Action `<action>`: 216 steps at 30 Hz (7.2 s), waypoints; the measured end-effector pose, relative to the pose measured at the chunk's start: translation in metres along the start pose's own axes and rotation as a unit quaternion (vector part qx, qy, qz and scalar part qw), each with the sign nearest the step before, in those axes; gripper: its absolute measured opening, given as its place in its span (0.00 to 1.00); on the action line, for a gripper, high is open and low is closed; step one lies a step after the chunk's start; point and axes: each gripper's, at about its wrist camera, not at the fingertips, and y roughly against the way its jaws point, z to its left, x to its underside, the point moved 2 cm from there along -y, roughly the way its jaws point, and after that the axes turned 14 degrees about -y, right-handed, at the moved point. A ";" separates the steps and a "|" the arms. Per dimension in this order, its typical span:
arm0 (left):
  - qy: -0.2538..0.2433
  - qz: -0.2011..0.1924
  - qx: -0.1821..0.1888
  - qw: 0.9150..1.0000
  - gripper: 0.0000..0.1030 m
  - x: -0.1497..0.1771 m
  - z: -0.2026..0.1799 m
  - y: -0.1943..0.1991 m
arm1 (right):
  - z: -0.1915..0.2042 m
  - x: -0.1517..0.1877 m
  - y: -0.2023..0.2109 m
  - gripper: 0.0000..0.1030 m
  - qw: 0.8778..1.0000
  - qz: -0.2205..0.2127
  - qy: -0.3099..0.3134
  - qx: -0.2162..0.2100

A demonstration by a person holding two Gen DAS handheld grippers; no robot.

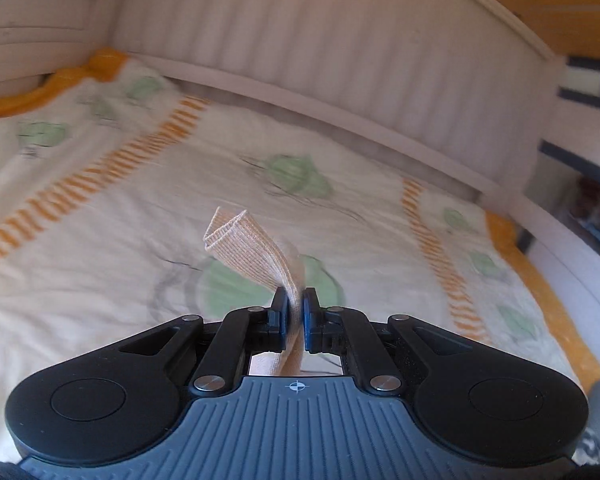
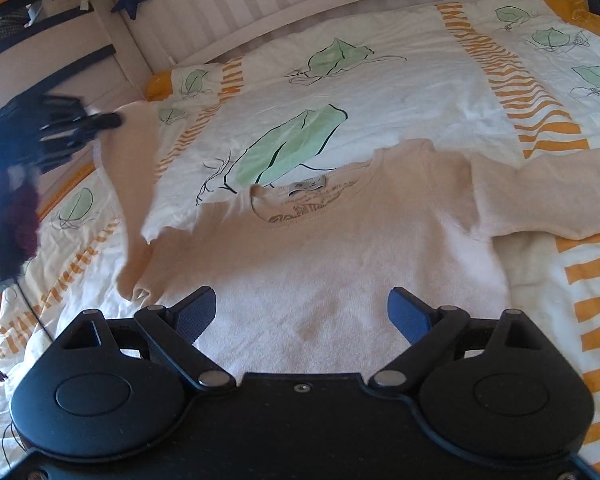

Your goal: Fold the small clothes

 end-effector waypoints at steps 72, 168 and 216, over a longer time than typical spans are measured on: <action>0.003 0.159 0.007 0.987 0.49 0.161 0.099 -0.010 | 0.001 -0.081 -0.098 0.08 0.995 -0.077 -0.014 0.064; -0.147 0.153 0.046 0.976 0.81 0.153 0.005 -0.053 | -0.269 -0.137 0.013 0.72 0.928 -0.125 -0.249 0.246; -0.061 0.157 0.106 0.980 0.89 0.116 -0.001 -0.015 | 0.010 0.035 -0.059 0.86 0.960 0.125 0.250 0.005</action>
